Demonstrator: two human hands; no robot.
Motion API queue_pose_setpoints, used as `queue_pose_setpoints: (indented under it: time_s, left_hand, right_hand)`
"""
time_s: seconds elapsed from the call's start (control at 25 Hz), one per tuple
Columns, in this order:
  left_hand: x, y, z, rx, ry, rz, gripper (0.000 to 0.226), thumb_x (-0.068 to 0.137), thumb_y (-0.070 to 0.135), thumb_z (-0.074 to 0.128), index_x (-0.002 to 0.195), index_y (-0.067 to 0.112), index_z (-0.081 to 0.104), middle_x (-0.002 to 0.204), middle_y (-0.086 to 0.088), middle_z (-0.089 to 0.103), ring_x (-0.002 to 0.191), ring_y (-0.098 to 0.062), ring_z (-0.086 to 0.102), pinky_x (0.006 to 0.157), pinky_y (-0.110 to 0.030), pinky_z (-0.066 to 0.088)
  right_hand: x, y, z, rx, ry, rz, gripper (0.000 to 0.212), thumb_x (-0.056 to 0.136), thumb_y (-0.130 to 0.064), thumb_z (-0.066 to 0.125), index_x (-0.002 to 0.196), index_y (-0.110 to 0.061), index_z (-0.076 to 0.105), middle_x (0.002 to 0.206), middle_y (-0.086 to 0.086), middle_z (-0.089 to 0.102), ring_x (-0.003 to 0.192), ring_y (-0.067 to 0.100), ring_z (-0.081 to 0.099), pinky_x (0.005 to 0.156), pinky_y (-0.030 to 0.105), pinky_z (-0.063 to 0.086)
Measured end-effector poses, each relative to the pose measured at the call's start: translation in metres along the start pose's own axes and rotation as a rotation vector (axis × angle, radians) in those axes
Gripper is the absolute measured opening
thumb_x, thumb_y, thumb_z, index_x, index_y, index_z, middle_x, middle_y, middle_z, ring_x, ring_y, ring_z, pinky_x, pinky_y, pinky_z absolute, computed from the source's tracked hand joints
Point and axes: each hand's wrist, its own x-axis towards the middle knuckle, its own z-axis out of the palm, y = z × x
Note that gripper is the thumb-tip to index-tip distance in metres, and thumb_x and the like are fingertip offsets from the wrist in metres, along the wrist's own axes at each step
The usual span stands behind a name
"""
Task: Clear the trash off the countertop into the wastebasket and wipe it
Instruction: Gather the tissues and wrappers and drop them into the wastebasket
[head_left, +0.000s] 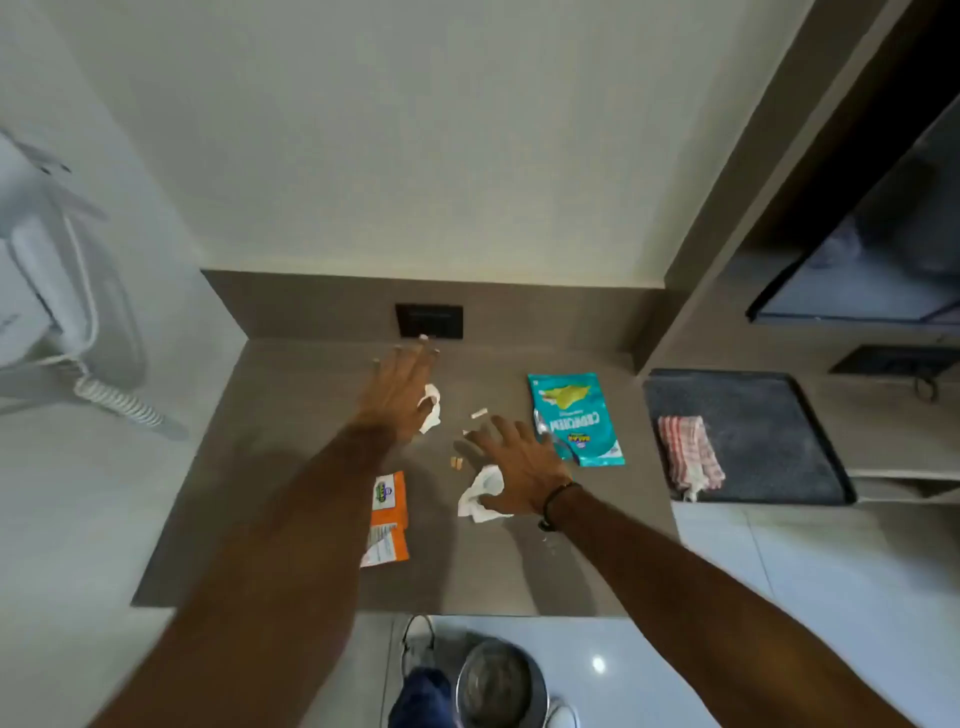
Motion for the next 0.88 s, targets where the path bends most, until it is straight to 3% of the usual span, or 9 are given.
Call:
queue_pose_setpoints:
  time_s: [0.04,0.2,0.32,0.44,0.56,0.64,0.68,0.76,0.88]
  left_hand:
    - [0.005,-0.002,0.016,-0.005,-0.064,0.014,0.073,0.102,0.029,0.053,0.165,0.021,0.016,0.176,-0.008,0.005,0.159,-0.039,0.017,0.127,-0.058,0.023]
    - [0.02,-0.015,0.074,-0.036,-0.183,0.102,0.066,0.099,0.013,0.053,0.16,0.022,0.033,0.172,-0.01,0.021,0.145,-0.037,0.039,0.117,-0.044,0.039]
    - [0.03,-0.019,0.091,-0.039,-0.125,0.109,0.053,0.094,0.005,0.053,0.145,0.017,0.054,0.155,-0.016,0.042,0.132,-0.037,0.048,0.107,-0.043,0.045]
    - [0.028,-0.009,0.09,-0.328,-0.027,-0.007,0.038,0.086,-0.01,0.057,0.119,0.001,0.073,0.124,-0.024,0.063,0.114,-0.041,0.062,0.095,-0.042,0.053]
    - [0.005,0.012,0.075,-0.713,0.175,-0.048,0.028,0.081,-0.01,0.06,0.102,-0.004,0.078,0.101,-0.025,0.075,0.095,-0.04,0.071,0.089,-0.043,0.057]
    - [-0.021,0.038,0.07,-0.887,0.211,-0.03,0.028,0.082,-0.002,0.059,0.102,-0.001,0.078,0.103,-0.021,0.077,0.096,-0.037,0.072,0.091,-0.046,0.058]
    - [-0.032,0.054,0.069,-0.956,0.194,-0.042,0.032,0.083,0.001,0.057,0.108,-0.001,0.077,0.109,-0.021,0.076,0.101,-0.037,0.07,0.096,-0.049,0.056]
    - [-0.055,0.086,0.066,-1.0,0.067,-0.122,0.048,0.085,0.011,0.05,0.128,0.0,0.068,0.127,-0.023,0.067,0.119,-0.038,0.061,0.109,-0.051,0.045]
    - [-0.094,0.123,0.071,-0.893,-0.066,-0.136,0.063,0.088,0.019,0.037,0.146,0.001,0.053,0.139,-0.026,0.053,0.132,-0.04,0.049,0.118,-0.053,0.036]
  right_hand:
    - [0.008,-0.003,0.012,0.045,-0.099,0.053,0.09,0.068,-0.059,0.072,0.146,-0.042,0.03,0.156,0.004,0.029,0.137,0.037,0.038,0.103,0.058,0.043]
    - [0.023,-0.007,0.052,0.161,-0.127,0.262,0.071,0.074,-0.043,0.07,0.14,-0.038,0.043,0.148,0.002,0.038,0.136,0.035,0.04,0.099,0.049,0.051]
    - [0.032,-0.01,0.055,0.175,-0.075,0.295,0.055,0.08,-0.036,0.064,0.134,-0.033,0.054,0.141,0.004,0.048,0.129,0.032,0.046,0.095,0.043,0.052]
    - [0.039,-0.007,0.047,0.299,-0.028,0.373,0.045,0.085,-0.03,0.065,0.129,-0.024,0.06,0.129,0.008,0.059,0.117,0.031,0.059,0.089,0.04,0.054]
    - [0.042,-0.009,0.032,0.727,0.229,0.603,0.035,0.085,-0.023,0.066,0.118,-0.013,0.07,0.117,0.01,0.072,0.106,0.029,0.066,0.088,0.038,0.054]
    - [0.043,-0.012,0.022,1.061,0.278,0.733,0.027,0.088,-0.017,0.064,0.114,-0.01,0.072,0.115,0.011,0.074,0.103,0.025,0.067,0.092,0.036,0.053]
    - [0.041,-0.015,0.016,1.26,0.257,0.757,0.024,0.091,-0.012,0.06,0.112,-0.008,0.071,0.113,0.013,0.073,0.098,0.023,0.067,0.091,0.037,0.053]
    - [0.025,-0.019,0.008,1.697,0.163,0.765,0.021,0.096,-0.009,0.048,0.099,-0.009,0.068,0.099,0.014,0.071,0.078,0.018,0.065,0.075,0.034,0.053]
    - [-0.032,-0.017,-0.001,2.112,-0.161,0.72,0.032,0.098,-0.018,0.035,0.086,-0.015,0.064,0.068,0.004,0.071,0.053,0.014,0.066,0.054,0.022,0.056]
